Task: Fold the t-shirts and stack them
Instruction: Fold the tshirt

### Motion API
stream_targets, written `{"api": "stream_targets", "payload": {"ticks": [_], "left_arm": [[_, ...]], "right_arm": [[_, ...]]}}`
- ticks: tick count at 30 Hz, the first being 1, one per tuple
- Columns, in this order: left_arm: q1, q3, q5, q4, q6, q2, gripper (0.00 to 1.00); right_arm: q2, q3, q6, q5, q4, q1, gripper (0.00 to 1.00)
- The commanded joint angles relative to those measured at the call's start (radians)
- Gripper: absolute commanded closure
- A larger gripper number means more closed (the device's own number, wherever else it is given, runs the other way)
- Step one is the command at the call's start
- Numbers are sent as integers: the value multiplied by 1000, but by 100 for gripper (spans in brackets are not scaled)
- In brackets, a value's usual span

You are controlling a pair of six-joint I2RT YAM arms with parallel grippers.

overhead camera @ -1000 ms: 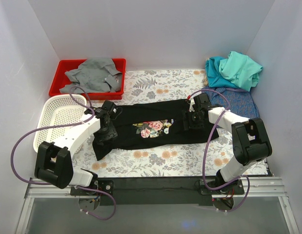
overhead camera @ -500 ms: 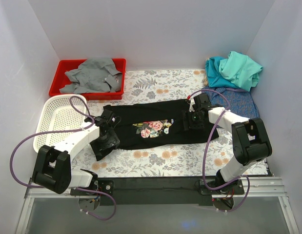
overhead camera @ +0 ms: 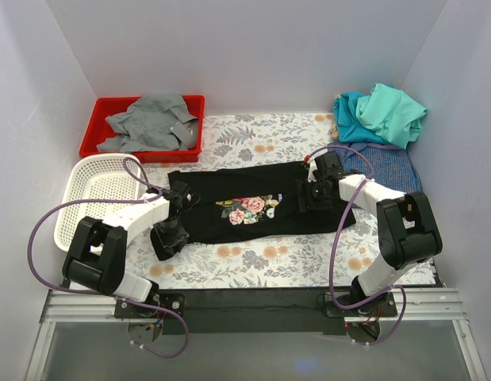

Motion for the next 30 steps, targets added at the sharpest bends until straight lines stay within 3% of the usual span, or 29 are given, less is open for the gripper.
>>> {"api": "stream_targets", "payload": {"ticks": [1, 3, 9, 15, 20, 30], "left_arm": [[1, 6, -19, -2, -11, -15, 86], [1, 5, -21, -5, -12, -22, 100], [1, 17, -30, -18, -6, -74, 100], [1, 196, -76, -141, 23, -122, 100], [1, 305, -96, -196, 55, -88, 100], [67, 347, -211, -258, 184, 39, 100]], "right_arm": [[57, -10, -23, 2, 15, -5, 25], [61, -9, -26, 2, 15, -5, 26], [64, -6, -26, -3, 18, -5, 26], [56, -10, -26, -6, 18, -5, 26], [51, -3, -26, -6, 18, -5, 26], [79, 8, -28, 45, 13, -5, 26]]}}
